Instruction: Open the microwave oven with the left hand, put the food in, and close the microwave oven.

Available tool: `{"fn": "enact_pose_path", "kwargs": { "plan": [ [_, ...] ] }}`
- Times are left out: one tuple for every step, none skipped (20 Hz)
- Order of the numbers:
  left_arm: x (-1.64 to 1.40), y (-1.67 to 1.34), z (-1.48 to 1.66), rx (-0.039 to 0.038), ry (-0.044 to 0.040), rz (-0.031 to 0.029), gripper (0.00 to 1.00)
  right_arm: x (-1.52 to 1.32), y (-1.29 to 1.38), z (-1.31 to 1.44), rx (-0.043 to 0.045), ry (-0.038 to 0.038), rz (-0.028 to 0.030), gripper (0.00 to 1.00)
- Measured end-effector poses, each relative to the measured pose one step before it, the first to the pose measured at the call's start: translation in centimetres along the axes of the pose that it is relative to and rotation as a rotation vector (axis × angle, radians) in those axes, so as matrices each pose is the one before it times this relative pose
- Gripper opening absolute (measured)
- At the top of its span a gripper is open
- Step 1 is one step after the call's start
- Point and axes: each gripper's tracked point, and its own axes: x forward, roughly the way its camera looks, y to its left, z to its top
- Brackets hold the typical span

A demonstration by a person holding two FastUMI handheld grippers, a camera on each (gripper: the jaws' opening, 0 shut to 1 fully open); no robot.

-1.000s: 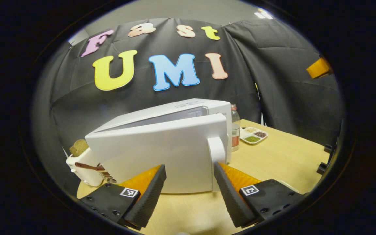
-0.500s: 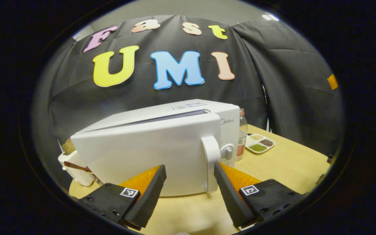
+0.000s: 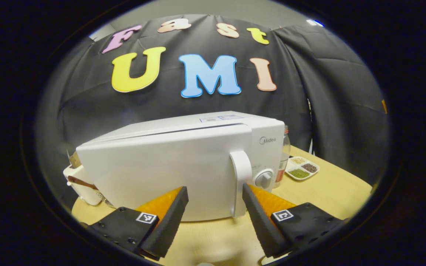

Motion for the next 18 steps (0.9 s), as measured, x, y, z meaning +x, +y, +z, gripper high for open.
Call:
{"fn": "enact_pose_path", "kwargs": {
  "plan": [
    [0.031, 0.019, -0.016, -0.00466, 0.00087, 0.00447, 0.96, 0.147, -0.019, -0.118, -0.00176, 0.00488, 0.0011, 0.98],
    [-0.036, -0.152, 0.06, -0.00231, -0.00435, -0.00007, 0.98, 0.178, -0.063, 0.049, -0.0073, 0.00359, 0.00438, 0.98],
    [0.015, -0.04, -0.053, -0.00437, -0.00207, 0.00154, 0.98, 0.053, -0.054, 0.023, -0.00622, -0.00082, 0.00056, 0.98],
    [-0.079, 0.016, -0.107, -0.00574, 0.00137, 0.00246, 1.0, 0.158, -0.02, 0.156, -0.00242, -0.00097, 0.00377, 0.98],
    [0.059, 0.027, 0.204, -0.00351, -0.00516, 0.00107, 1.0, 0.018, -0.035, -0.045, -0.00049, 0.0034, 0.00421, 0.98],
    [0.105, -0.045, -0.074, -0.00023, 0.00263, -0.00063, 0.94, 0.093, 0.097, 0.034, -0.0006, 0.00115, 0.00371, 0.98],
    [0.144, 0.022, 0.144, -0.00539, -0.00461, 0.00545, 0.97, 0.135, 0.018, -0.062, -0.00213, 0.0023, 0.00448, 0.98],
    [-0.164, -0.106, -0.244, -0.00603, 0.00338, 0.00601, 1.0, 0.099, 0.117, -0.017, -0.00214, 0.003, 0.00553, 0.98],
    [-0.004, -0.067, -0.026, -0.00218, -0.00192, 0.00563, 1.0, -0.019, 0.172, 0.004, -0.00206, 0.00078, 0.00759, 0.98],
    [0.06, -0.025, 0.095, -0.0012, -0.00353, -0.00058, 1.0, 0.031, 0.154, 0.036, -0.00419, 0.00059, 0.0057, 0.98],
    [0.011, -0.009, 0.05, -0.00536, -0.00766, 0.00445, 1.0, -0.068, 0.149, -0.154, -0.00198, 0.00244, 0.00517, 0.98],
    [0.19, 0.102, 0.09, -0.00507, -0.00109, 0.01501, 1.0, -0.052, 0.282, -0.058, 0.00122, 0.00019, 0.01183, 0.98],
    [0.408, 0.39, 0.467, 0.01797, 0.00009, 0.03083, 0.99, -0.003, 0.247, -0.144, -0.00296, 0.00523, 0.00714, 0.98],
    [0.409, -0.981, -0.12, -0.00214, 0.01278, -0.02778, 0.97, -0.043, 0.133, -0.175, -0.00422, 0.00647, 0.00563, 0.98],
    [-0.015, -0.384, 0.112, 0.00723, -0.00952, 0.01969, 1.0, -0.192, 0.24, -0.15, -0.00273, -0.00232, 0.00685, 0.98],
    [-0.104, 0.4, 0.236, 0.02108, -0.01063, 0.00728, 1.0, -0.241, 0.087, 0.079, -0.00258, -0.00541, 0.00223, 0.98],
    [-0.034, 0.22, 0.028, 0.00992, 0.00342, 0.00543, 0.99, -0.14, -0.024, -0.06, 0.00024, -0.0006, 0.00188, 0.98],
    [-0.225, -0.035, -0.017, -0.01057, 0.00149, -0.00065, 0.98, -0.194, 0.189, -0.004, 0.00478, 0.00068, 0.00602, 0.98]
  ]
}}
